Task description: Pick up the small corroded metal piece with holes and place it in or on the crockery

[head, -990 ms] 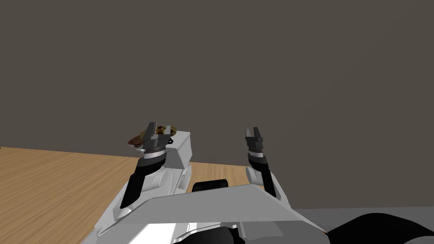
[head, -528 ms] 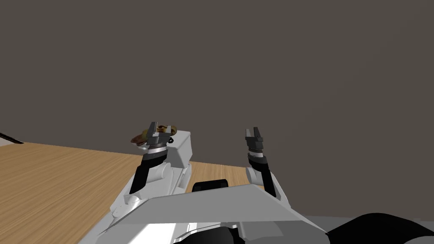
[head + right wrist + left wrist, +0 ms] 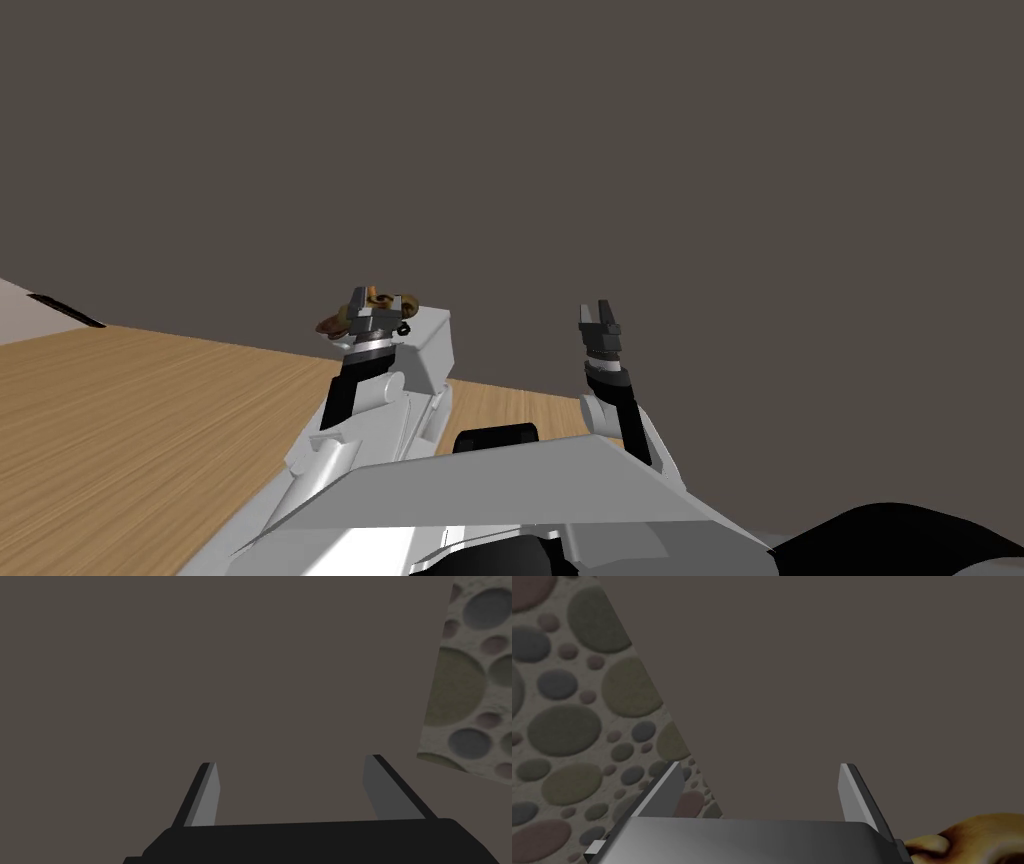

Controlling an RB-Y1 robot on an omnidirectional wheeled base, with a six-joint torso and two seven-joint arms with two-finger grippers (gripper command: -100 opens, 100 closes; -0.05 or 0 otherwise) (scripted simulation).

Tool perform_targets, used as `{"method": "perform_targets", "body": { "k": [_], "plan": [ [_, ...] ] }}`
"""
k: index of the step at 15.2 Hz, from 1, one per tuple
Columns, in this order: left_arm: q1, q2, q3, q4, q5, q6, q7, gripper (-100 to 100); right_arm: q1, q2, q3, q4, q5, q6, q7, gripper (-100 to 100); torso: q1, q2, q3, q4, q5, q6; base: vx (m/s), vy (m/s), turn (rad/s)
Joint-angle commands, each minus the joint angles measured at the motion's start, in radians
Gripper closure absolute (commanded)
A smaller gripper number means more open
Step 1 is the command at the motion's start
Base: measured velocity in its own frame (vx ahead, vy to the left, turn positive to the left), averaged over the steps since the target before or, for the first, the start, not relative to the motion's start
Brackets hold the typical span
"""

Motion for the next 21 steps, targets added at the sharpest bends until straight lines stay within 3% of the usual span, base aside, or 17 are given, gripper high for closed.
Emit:
{"method": "perform_targets", "body": {
  "k": [1,2,3,5,8,9,10,12,13,15,16,17,18,19,20,21],
  "plan": [
    [-0.035,0.003,0.023,0.05,0.036,0.007,0.022,-100,0.0,0.0,0.0,0.0,0.0,0.0,0.0,0,0.0,0.0,0.0,0.0,0.0,0.0,-0.001,-0.034,0.064],
    [-0.035,0.003,0.023,0.055,0.036,0.007,0.022,-100,0.0,0.0,0.0,0.0,0.0,0.0,0.0,0,0.0,0.0,0.0,0.0,0.0,0.0,0.0,-0.035,0.068],
    [-0.069,0.004,0.043,0.084,0.066,0.016,0.038,-100,0.0,0.0,0.0,0.0,0.0,0.0,0.0,0,0.0,0.0,0.0,0.0,0.0,0.0,-0.001,-0.04,0.099],
    [-0.069,0.004,0.043,0.101,0.066,0.016,0.038,-100,0.0,0.0,0.0,0.0,0.0,0.0,0.0,0,0.0,0.0,0.0,0.0,0.0,0.0,0.003,-0.04,0.042],
    [-0.14,0.004,0.082,0.174,0.128,0.035,0.073,-100,0.0,0.0,0.0,0.0,0.0,0.0,0.0,0,0.0,0.0,0.0,0.0,0.0,0.0,0.002,-0.042,0.066],
    [-0.14,0.004,0.082,0.197,0.128,0.035,0.073,-100,0.0,0.0,0.0,0.0,0.0,0.0,0.0,0,0.0,0.0,0.0,0.0,0.0,0.0,0.001,-0.052,0.078],
    [-0.177,0.005,0.102,0.221,0.159,0.046,0.09,-100,0.0,0.0,0.0,0.0,0.0,0.0,0.0,0,-0.001,0.0,0.0,0.0,0.0,0.0,0.002,-0.056,0.103],
    [-0.177,0.005,0.102,0.25,0.159,0.046,0.09,-100,0.0,0.0,0.0,0.0,0.0,0.0,0.0,0,-0.001,0.0,0.0,0.0,0.0,0.0,-0.001,-0.043,0.045],
    [-0.214,0.006,0.122,0.277,0.191,0.057,0.107,-100,0.0,0.0,0.0,0.0,0.0,0.0,0.0,0,0.0,0.0,0.0,0.0,0.0,0.0,-0.001,-0.036,0.071],
    [-0.214,0.006,0.122,0.303,0.191,0.057,0.107,-100,0.0,0.0,0.0,0.0,0.0,0.0,0.0,0,0.0,0.0,0.0,0.0,0.0,0.0,0.002,-0.033,0.045],
    [-0.251,0.006,0.143,0.336,0.223,0.068,0.125,-100,0.0,0.0,0.0,0.0,0.0,0.0,0.0,0,0.0,0.0,0.0,0.0,0.0,0.0,-0.001,-0.034,0.06],
    [-0.251,0.006,0.143,0.358,0.223,0.068,0.125,-100,0.0,0.0,0.0,0.0,0.0,0.0,0.0,0,0.0,0.0,0.0,0.0,0.0,0.0,-0.001,-0.04,0.071],
    [-0.289,0.007,0.163,0.397,0.255,0.079,0.143,-100,0.0,0.0,0.0,0.0,0.0,0.0,0.0,0,0.0,0.0,0.0,0.0,0.0,0.0,0.005,-0.049,0.102],
    [-0.289,0.007,0.163,0.413,0.255,0.079,0.143,-100,0.0,0.0,0.0,0.0,0.0,0.0,0.0,0,0.0,0.0,0.0,0.0,0.0,0.0,0.01,-0.055,0.083],
    [-0.327,0.008,0.183,0.443,0.287,0.091,0.16,-100,0.0,0.0,0.0,0.0,0.0,0.0,0.0,0,-0.001,-0.001,0.0,0.0,0.0,0.0,-0.002,-0.062,0.087],
    [-0.327,0.008,0.183,0.465,0.287,0.091,0.16,-100,0.0,0.0,0.0,0.0,0.0,0.0,0.0,0,-0.001,0.0,0.0,0.0,0.0,0.0,-0.009,-0.06,0.066]
  ]
}}
